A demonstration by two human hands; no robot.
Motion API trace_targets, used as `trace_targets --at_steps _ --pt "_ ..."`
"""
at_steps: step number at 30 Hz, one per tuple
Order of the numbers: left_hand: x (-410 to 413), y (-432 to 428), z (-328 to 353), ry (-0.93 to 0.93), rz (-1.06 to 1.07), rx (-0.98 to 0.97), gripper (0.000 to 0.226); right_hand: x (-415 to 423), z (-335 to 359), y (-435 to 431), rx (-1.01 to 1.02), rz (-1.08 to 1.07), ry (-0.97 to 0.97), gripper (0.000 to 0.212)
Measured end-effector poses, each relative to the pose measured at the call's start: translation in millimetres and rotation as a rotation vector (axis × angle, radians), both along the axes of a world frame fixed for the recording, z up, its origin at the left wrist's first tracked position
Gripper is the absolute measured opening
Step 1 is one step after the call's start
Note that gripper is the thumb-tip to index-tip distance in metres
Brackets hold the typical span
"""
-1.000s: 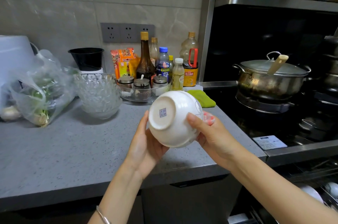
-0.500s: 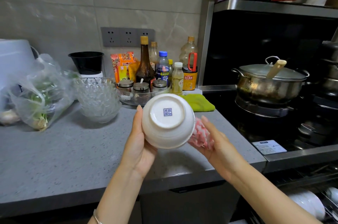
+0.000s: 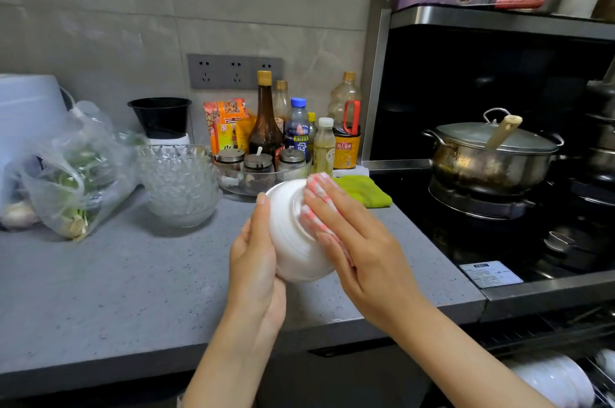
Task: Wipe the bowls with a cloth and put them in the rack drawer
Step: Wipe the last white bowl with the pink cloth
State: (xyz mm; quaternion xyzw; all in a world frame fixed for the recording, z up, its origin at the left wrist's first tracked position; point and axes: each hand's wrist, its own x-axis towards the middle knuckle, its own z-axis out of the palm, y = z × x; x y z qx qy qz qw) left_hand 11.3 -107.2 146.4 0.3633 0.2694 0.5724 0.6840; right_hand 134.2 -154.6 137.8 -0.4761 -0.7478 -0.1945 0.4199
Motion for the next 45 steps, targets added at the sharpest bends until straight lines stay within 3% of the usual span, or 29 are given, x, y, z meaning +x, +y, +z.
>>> trace_targets --at_steps 7,15,20,25,30,38,41,45 --pt "0.9 -4.6 2.7 0.032 -0.051 0.027 0.039 -11.9 -0.2 -10.9 0.032 0.006 -0.097 0.041" --pt "-2.8 -1.7 10.2 -0.007 0.004 -0.013 0.043 -7.7 -3.4 -12.7 0.004 0.078 0.045 0.041" --pt "4.9 -10.8 3.3 -0.011 -0.122 0.006 0.050 -11.9 -7.1 -6.1 0.087 -0.005 -0.079 0.040" --pt "9.6 -2.0 5.9 0.015 -0.038 0.067 0.037 1.6 7.3 -2.0 -0.005 0.020 0.042 0.042" --pt "8.4 15.6 3.2 0.010 0.026 0.058 0.043 16.5 0.6 -1.9 -0.063 0.080 0.086 0.042" --pt "5.8 44.8 -17.8 0.044 0.092 0.047 0.027 78.7 -25.5 4.2 -0.125 -0.083 0.259 0.044" --pt "8.5 47.5 -25.8 0.055 0.105 0.035 0.026 108.6 -50.3 4.3 -0.296 -0.188 0.247 0.049" --pt "11.8 52.4 -37.9 0.062 0.116 0.017 0.024 130.8 -89.1 -5.0 -0.701 -0.324 0.119 0.081"
